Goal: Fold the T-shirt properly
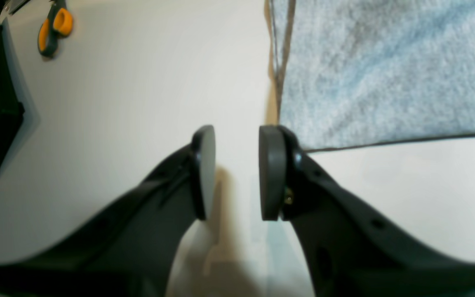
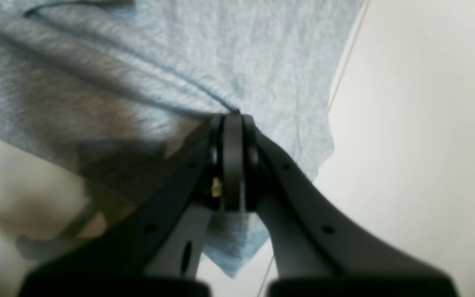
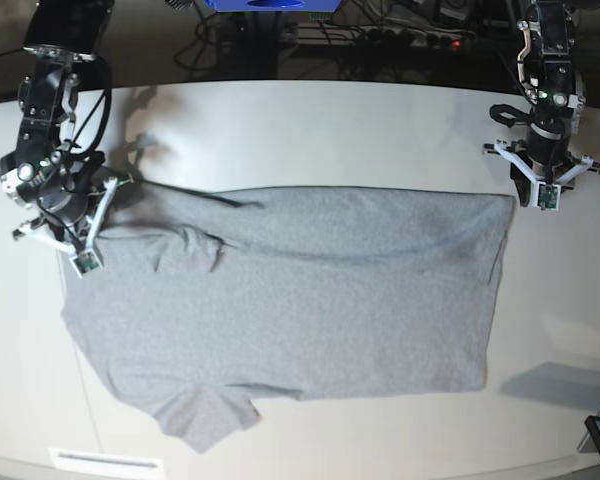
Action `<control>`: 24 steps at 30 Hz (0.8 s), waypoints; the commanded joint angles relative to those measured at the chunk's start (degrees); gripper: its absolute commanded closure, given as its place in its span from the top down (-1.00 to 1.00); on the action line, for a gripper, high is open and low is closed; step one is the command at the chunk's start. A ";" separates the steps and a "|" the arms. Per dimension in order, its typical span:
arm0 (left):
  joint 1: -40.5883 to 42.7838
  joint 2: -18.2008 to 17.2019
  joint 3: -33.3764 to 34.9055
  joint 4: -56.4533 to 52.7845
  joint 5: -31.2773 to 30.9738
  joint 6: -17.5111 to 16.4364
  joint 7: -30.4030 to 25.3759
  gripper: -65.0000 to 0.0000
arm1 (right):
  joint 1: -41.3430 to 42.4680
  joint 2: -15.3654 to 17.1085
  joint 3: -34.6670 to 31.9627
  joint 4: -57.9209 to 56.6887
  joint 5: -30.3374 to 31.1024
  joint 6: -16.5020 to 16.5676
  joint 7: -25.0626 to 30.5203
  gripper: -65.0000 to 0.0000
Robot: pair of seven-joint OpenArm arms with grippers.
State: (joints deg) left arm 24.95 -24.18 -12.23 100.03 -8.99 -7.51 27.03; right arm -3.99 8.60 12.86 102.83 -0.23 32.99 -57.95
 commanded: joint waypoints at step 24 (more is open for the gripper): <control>-0.20 -1.00 -0.74 0.68 0.42 0.69 -1.14 -0.44 | 7.37 3.05 -4.99 -5.64 0.19 -0.25 1.38 -1.00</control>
State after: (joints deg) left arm 24.95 -24.18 -12.40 99.98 -8.82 -7.42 27.05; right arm 2.28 11.14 7.73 96.49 -0.19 32.99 -57.52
